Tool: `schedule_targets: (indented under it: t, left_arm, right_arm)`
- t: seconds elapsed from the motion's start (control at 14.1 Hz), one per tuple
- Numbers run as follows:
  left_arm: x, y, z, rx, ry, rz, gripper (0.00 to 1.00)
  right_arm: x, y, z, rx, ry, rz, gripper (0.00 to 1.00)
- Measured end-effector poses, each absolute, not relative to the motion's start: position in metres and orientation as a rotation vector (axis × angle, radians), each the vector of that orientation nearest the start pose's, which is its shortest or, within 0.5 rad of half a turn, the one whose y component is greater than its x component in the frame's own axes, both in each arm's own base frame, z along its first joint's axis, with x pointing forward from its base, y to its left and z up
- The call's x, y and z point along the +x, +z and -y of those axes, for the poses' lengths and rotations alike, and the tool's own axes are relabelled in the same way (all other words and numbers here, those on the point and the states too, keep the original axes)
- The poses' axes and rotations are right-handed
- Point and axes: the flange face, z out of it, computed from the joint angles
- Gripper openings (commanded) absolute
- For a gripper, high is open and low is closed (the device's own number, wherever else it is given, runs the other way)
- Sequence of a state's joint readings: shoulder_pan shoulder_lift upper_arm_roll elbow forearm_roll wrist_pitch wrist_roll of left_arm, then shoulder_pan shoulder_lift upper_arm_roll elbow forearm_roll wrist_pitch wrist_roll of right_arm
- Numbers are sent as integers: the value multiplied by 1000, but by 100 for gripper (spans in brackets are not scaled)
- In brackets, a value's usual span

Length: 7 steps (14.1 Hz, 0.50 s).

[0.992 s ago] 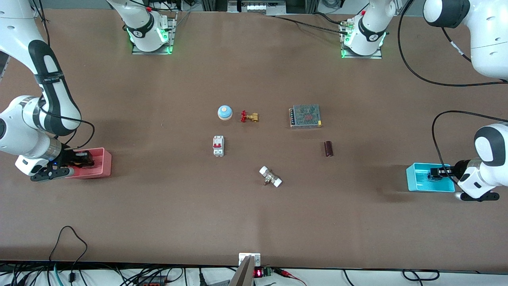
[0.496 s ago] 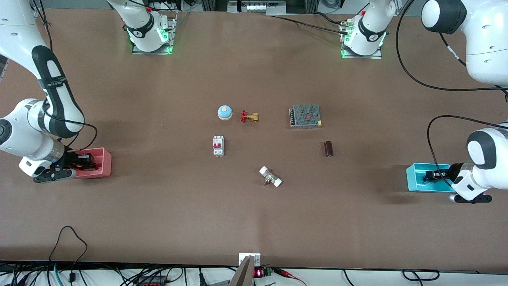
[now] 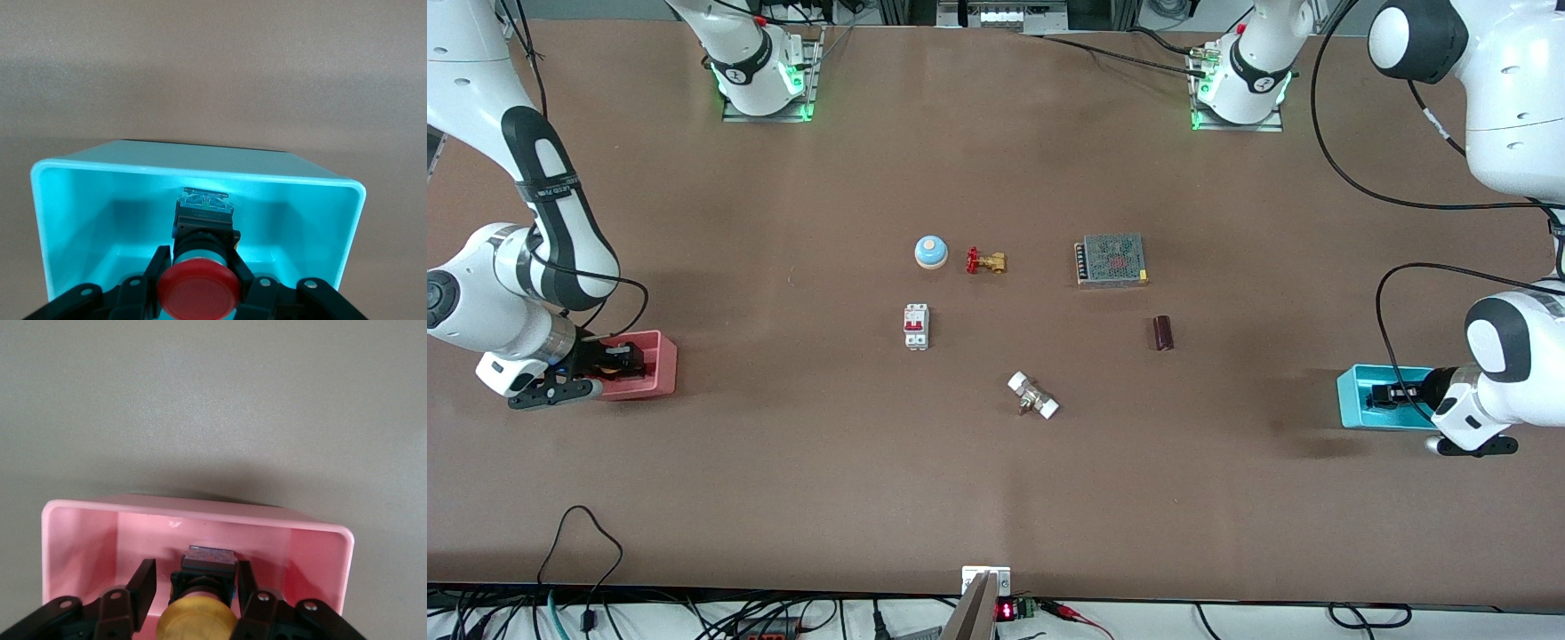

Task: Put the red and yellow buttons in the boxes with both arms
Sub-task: 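Lower the buttons into the boxes and open both grippers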

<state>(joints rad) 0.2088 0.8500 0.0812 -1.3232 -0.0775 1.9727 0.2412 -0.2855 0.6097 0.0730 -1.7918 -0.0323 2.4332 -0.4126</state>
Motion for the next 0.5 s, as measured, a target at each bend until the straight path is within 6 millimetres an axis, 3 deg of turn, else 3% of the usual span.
schedule_targets:
  t: [0.14,0.28,0.5]
  left_arm:
    - [697,211,-189,-3183,285,100,100]
    - [705,227,-187,-3183,235,92,100]
    - [712,277,-183,-3182,143,79,100]
  right_arm:
    - [645,214,143,-3115,-62,329,100]
    - [648,220,142,-3117,-82,332,100]
    - [653,250,136,-3116,-91,350,100]
